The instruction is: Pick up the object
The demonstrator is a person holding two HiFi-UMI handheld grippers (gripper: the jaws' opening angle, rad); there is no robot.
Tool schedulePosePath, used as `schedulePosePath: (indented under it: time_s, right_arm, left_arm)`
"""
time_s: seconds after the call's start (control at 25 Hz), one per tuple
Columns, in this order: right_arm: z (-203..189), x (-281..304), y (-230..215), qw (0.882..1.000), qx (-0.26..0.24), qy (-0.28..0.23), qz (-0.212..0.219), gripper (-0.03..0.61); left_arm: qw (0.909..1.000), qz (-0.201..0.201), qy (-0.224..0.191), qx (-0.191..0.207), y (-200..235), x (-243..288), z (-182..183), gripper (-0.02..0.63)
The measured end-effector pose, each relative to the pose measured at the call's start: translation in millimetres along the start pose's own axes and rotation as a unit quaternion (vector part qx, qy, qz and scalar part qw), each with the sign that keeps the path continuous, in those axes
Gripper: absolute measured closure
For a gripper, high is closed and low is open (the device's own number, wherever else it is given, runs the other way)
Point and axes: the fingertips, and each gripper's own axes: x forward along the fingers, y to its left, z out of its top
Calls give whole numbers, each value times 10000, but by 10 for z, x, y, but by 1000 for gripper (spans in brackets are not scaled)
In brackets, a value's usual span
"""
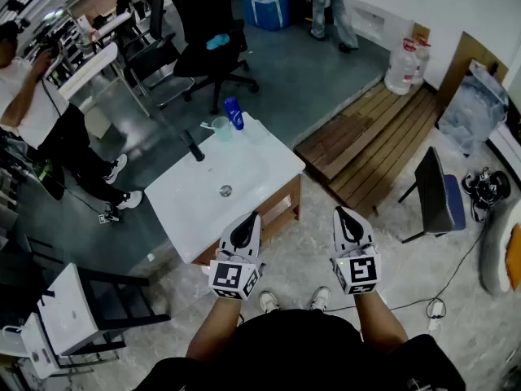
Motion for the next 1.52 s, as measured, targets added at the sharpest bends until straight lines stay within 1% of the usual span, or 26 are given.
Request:
schedulePosePath:
  time_s: [0.32,0.64,0.8,0.96,1.16,1.4,1.52]
  right_arm:
    - [-19,58,193,9999,55,43,145,565]
    - [-1,239,545,9996,82,114,247,565]
    - [2,364,743,9996,138,105,240,565]
    - [-24,450,897,9995,244,112,146,565]
    - [-96,517,1085,9993,191,255,190,565]
    - [-147,822,1115,9988,167,289,353,565]
    - [-177,1065,1025,9984,162,306,455,565]
  left_arm:
    - [10000,5,58,-29,81,-93,-64,594]
    - [9999,96,87,-111,428,-260,-114,594]
    - [9999,39,99,-79,606,-347,-131,594]
    - [9999,-16,132,-64,775,-457,-182,594]
    - [9997,-129,204,-46,896,-552,-248,594]
    - [9993,-89,344,-69,1042,-351,-365,594]
    - [9992,-49,366,133,1106,-145,-356,594]
